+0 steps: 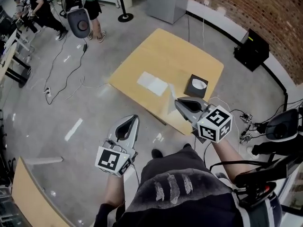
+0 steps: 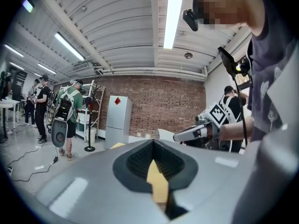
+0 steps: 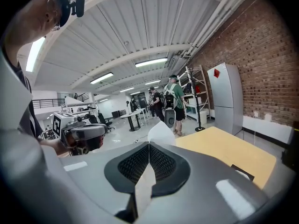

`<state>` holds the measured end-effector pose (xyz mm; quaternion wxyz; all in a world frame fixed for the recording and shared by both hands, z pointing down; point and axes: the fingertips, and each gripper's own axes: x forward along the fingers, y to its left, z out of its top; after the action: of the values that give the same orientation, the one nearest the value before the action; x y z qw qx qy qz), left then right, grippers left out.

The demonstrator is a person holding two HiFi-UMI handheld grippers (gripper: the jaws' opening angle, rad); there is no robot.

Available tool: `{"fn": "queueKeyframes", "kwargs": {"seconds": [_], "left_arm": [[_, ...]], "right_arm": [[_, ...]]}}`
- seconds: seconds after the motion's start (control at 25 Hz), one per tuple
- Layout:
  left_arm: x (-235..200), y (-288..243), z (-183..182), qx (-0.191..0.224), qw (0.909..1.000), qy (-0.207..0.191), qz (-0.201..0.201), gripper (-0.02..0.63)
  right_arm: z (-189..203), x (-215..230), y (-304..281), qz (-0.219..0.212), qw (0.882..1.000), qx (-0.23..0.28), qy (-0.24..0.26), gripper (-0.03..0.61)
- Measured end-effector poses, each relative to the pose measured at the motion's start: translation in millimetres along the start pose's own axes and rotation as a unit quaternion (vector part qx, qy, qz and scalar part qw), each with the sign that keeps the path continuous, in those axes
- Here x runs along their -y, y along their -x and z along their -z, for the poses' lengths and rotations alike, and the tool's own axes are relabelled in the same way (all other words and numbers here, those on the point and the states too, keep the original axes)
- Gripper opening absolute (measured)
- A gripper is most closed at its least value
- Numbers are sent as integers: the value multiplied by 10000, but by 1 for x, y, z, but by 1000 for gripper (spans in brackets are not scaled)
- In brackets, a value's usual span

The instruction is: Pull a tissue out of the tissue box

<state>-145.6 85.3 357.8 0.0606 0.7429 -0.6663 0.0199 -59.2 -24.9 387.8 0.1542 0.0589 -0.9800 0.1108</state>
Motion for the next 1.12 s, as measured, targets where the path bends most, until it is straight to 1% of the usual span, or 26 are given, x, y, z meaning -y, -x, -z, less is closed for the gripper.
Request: {"fn": "queueKeyframes", "kwargs": {"seconds": [0.24, 0.52, 0.64, 0.8, 1.12], "left_arm": [[-10, 7, 1, 10, 9998, 167, -146, 2], [-25, 24, 9, 65, 9987, 365, -347, 2], [-28, 20, 17, 2, 9986, 388, -365, 2], [-42, 7, 16, -178, 9988, 312, -322, 2], [-73, -43, 9, -597, 9978, 148, -227, 2]], "right_arm": [[-7, -9, -5, -302, 9994, 21, -189, 1], [-10, -20, -21, -442, 9986, -3, -300, 2], [-6, -11, -30, -446, 9978, 54, -483, 2], [-10, 5, -48, -444, 9961, 168, -750, 2], [-13, 59, -79, -389, 9912, 290, -1234, 2]]}}
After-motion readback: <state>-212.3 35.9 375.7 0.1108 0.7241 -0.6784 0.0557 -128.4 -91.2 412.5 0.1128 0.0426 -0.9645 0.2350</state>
